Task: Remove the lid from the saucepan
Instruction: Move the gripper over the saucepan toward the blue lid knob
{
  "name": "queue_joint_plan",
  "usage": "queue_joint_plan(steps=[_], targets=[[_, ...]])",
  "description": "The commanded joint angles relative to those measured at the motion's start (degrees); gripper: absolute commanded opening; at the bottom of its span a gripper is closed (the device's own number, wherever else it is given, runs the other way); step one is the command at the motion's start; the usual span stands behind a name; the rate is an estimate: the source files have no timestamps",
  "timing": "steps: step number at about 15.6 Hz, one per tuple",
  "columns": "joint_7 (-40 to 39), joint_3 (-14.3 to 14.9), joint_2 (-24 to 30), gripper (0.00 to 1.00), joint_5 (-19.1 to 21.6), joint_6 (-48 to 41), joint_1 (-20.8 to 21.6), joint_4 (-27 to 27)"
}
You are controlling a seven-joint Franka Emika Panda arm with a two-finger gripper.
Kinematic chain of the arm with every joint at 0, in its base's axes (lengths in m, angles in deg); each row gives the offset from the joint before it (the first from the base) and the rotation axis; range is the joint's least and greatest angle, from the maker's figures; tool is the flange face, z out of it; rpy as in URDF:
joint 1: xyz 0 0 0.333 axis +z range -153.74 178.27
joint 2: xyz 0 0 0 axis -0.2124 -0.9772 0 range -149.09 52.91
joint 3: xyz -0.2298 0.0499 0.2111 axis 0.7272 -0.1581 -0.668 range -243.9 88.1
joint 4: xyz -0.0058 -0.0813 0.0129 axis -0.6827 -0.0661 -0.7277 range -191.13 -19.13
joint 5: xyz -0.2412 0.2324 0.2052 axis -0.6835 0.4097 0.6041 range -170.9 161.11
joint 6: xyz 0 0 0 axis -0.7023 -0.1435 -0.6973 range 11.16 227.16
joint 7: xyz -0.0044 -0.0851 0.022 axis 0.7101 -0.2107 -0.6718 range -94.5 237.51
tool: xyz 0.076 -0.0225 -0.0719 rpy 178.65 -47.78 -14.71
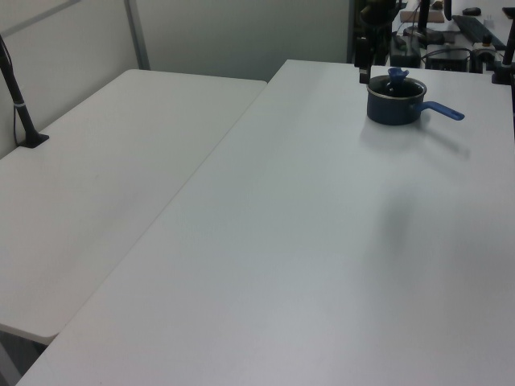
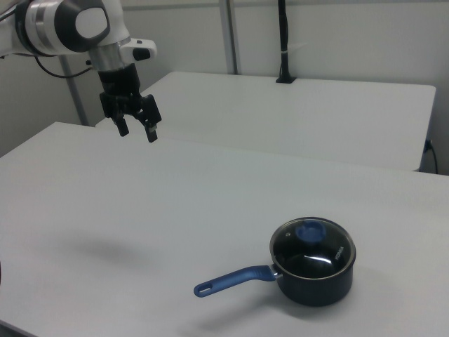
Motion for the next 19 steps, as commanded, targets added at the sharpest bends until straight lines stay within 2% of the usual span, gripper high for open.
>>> queue_joint_plan(steps=[1,11,15,19], targets=[[0.94,0.65,1.07,1.0,-1.05,1.02,0.8,-1.12],[0.59,1.44,1.16,1.0,-0.96,0.93,-0.25,-0.77],[0.5,1.44,0.81,1.0,-0.87,1.1,-6.4,0.2],[-1.77,1.44,-0.5,1.0,-0.08,2.94,-15.53,1.25]])
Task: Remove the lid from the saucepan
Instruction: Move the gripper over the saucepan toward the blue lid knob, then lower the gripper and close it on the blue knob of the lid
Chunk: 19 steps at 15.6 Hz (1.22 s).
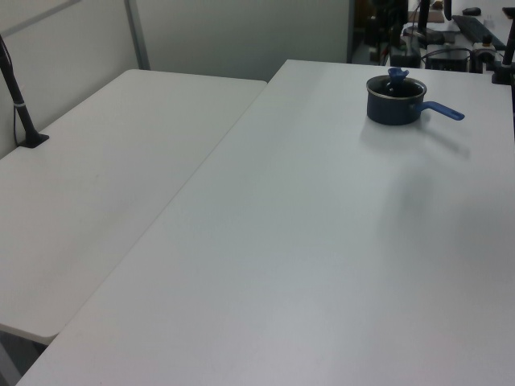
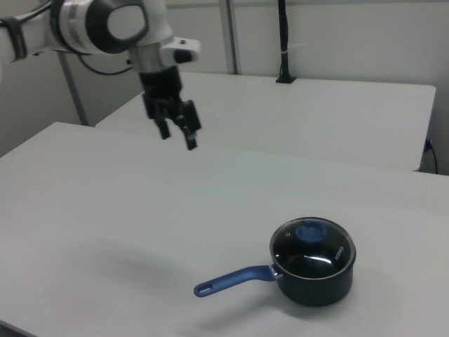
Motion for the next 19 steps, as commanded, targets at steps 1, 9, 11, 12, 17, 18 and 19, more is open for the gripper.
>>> queue_joint_plan(steps=[1,9,11,12,17,18,19], targets=[[-3.24,-0.14,-1.25,1.0,0.03,3.87,-7.38,0.21],[-13.76,-0.22,-9.77,1.0,1.25,15.21,-17.76,0.21],[-19.66,-0.14,-11.26,1.0,3.97,16.44,-19.87,0.21],[-21.25,-0.14,-12.23,1.0,4.76,17.14,-20.57,0.21],[-20.92,-0.14,-15.39,1.0,4.77,20.4,-22.77,0.21],[-20.92,-0.14,-15.92,1.0,4.68,20.92,-23.13,0.21],[-20.92,-0.14,-16.36,0.99,4.68,21.28,-23.3,0.21]])
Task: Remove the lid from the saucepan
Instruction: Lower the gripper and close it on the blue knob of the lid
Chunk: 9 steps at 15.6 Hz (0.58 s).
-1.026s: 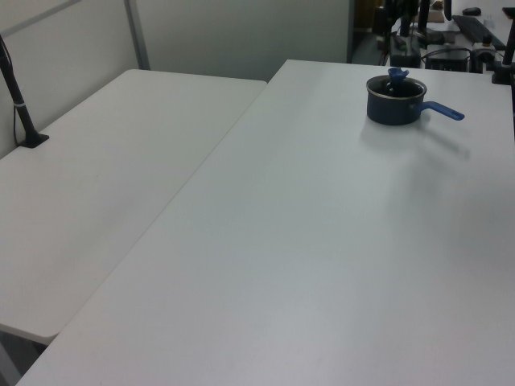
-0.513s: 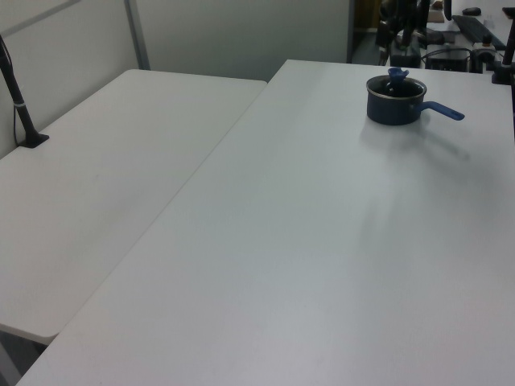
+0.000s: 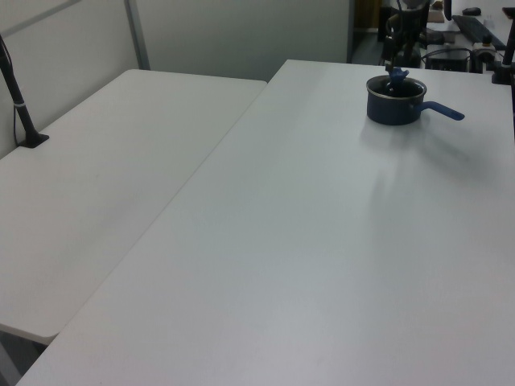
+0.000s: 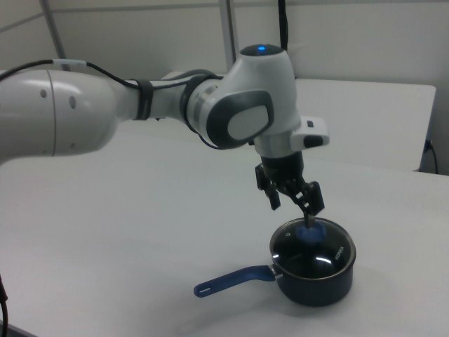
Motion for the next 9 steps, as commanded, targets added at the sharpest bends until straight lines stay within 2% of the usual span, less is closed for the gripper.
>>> queue_joint_plan(steps=[1,9], targets=[[-1.3,-0.24,-1.92,0.98,0.92,2.2,-1.56,0.27],[-1.3,-0.15,-3.76,0.97,2.85,2.38,-3.59,1.23]])
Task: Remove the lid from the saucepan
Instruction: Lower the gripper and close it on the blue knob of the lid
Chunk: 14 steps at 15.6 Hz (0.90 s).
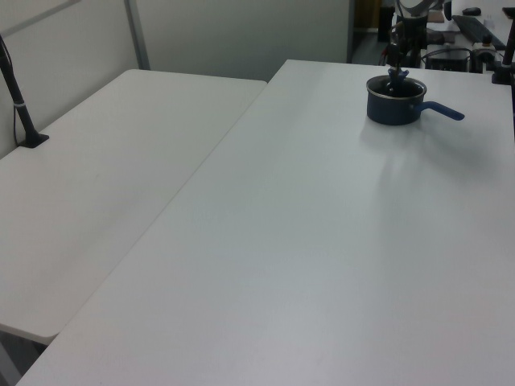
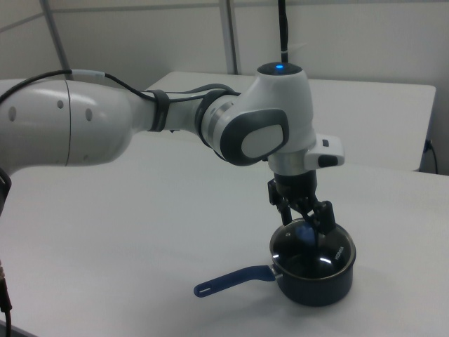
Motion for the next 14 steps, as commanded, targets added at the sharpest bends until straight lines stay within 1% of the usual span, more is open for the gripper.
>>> queue_joint_plan(steps=[1,4,8,14], targets=[[-1.19,-0.15,-1.97,0.96,2.2,1.53,-0.7,1.43],[-1.19,-0.15,-2.16,0.96,5.09,6.01,-0.61,1.25],[-1.54,-0.15,-2.42,0.85,5.1,6.2,-0.7,1.34],[-2.07,-0.15,-2.33,0.85,4.4,5.67,-0.7,0.81]])
